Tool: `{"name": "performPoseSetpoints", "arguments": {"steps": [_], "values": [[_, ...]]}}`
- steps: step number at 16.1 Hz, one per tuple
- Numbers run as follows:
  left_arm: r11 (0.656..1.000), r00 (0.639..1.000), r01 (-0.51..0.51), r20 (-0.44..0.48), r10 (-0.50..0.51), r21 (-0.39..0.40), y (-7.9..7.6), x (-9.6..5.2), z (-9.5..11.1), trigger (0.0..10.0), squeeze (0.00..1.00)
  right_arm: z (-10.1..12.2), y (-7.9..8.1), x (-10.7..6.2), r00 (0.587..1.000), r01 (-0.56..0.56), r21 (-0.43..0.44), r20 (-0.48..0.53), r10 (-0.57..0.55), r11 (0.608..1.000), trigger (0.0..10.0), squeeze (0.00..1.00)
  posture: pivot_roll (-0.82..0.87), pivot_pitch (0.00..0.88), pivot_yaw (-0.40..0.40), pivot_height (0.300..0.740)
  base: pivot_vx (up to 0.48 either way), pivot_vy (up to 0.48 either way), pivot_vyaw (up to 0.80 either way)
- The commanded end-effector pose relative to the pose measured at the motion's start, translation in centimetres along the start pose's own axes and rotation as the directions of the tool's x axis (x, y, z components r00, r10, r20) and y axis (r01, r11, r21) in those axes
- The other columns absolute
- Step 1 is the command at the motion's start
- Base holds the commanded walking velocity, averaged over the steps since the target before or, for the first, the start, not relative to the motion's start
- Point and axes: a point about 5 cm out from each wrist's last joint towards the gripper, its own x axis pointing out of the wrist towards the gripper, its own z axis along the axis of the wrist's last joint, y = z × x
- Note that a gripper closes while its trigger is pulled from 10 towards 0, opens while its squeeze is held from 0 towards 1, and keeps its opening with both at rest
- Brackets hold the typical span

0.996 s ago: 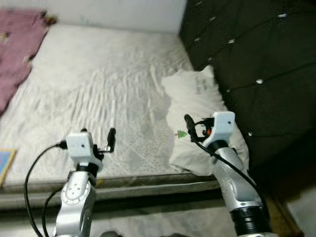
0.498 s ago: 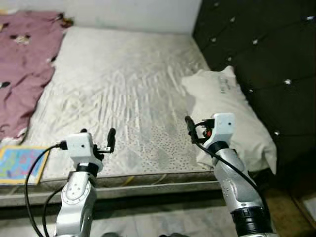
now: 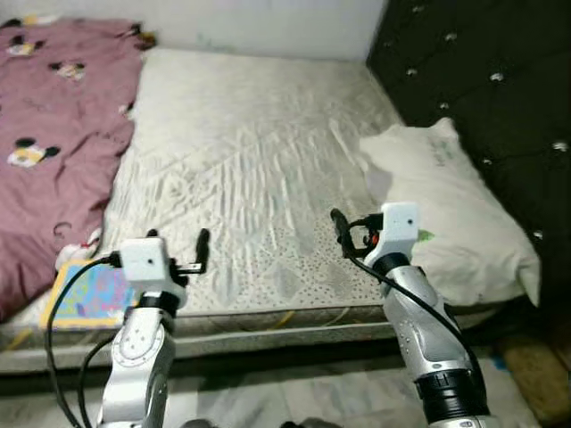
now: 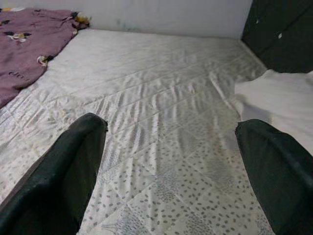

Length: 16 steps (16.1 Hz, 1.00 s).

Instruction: Clean up the room

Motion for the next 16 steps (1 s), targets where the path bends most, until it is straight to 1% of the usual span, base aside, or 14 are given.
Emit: {"name": "performPoseSetpoints", "arguments": {"steps": [1,8,9,11,16], "values": [[1.000,1.000,-0.010,-0.005,0.010,0.002,0.47,-0.14,-0.05,10.0,0.00,0.25,0.30,0.16,1.000,-0.016,-0.003,0.011,0.016,1.000,10.0,0.00,-0.02,0.113,-0.124,0.740,0.000,0.465,0.00],[1.000,1.000,-0.015,0.004,0.015,0.018,0.55,0.03,0.04,10.0,0.00,0.23,0.40,0.35,1.000,-0.024,-0.003,0.017,0.024,1.000,10.0,0.00,-0.02,0.101,-0.124,0.740,0.000,0.465,0.00],[0.999,0.999,-0.032,0.004,0.031,0.022,0.66,0.01,0.03,10.0,0.00,0.27,0.48,0.39,0.999,-0.028,-0.003,0.020,0.028,1.000,10.0,0.00,-0.02,0.098,-0.124,0.740,0.000,0.000,0.00],[0.999,1.000,-0.028,0.004,0.028,0.040,0.67,0.05,-0.01,10.0,0.00,0.29,0.57,0.44,0.999,-0.036,-0.006,0.022,0.036,0.999,10.0,0.00,-0.02,0.098,-0.124,0.740,0.000,0.000,0.00],[0.998,0.999,-0.032,0.007,0.031,0.051,0.65,0.21,0.02,10.0,0.00,0.08,0.93,0.68,0.998,-0.060,0.004,0.010,0.060,0.998,10.0,0.00,-0.01,0.090,-0.123,0.740,0.000,0.000,0.00]]}}
